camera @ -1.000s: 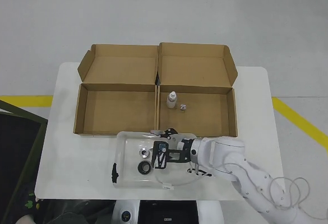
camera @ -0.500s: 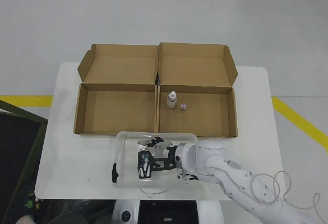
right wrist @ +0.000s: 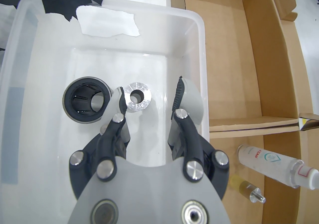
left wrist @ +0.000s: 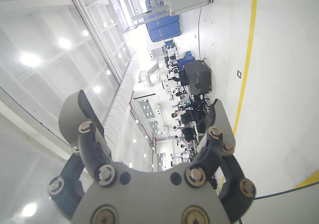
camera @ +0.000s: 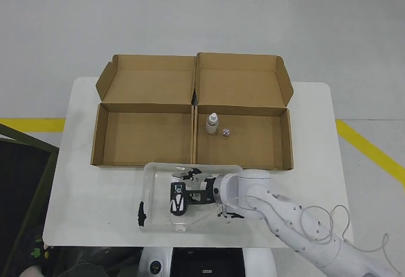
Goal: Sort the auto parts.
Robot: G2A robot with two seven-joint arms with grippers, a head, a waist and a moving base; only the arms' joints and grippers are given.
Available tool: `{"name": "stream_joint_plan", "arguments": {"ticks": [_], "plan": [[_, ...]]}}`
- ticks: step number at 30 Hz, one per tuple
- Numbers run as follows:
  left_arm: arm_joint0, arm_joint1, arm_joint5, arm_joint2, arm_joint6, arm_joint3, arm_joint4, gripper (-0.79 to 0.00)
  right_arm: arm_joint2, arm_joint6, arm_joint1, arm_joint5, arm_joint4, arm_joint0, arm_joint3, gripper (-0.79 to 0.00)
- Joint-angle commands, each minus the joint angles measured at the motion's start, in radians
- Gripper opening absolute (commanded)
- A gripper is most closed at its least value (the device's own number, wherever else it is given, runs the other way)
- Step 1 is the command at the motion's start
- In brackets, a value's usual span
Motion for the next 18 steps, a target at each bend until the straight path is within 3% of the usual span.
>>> {"name": "stream_joint_plan", "arguments": {"ticks": [1,18], "plan": [[0.000,0.000,0.000,0.000,0.000,0.000,0.000,0.000,-0.002,0.001,-0.002,-0.003,0.003,0.004,0.010,-0.419],[0.000,0.000,0.000,0.000,0.000,0.000,0.000,0.000,-0.032,0.003,-0.030,-0.029,0.040,0.045,0.091,-0.413]]}}
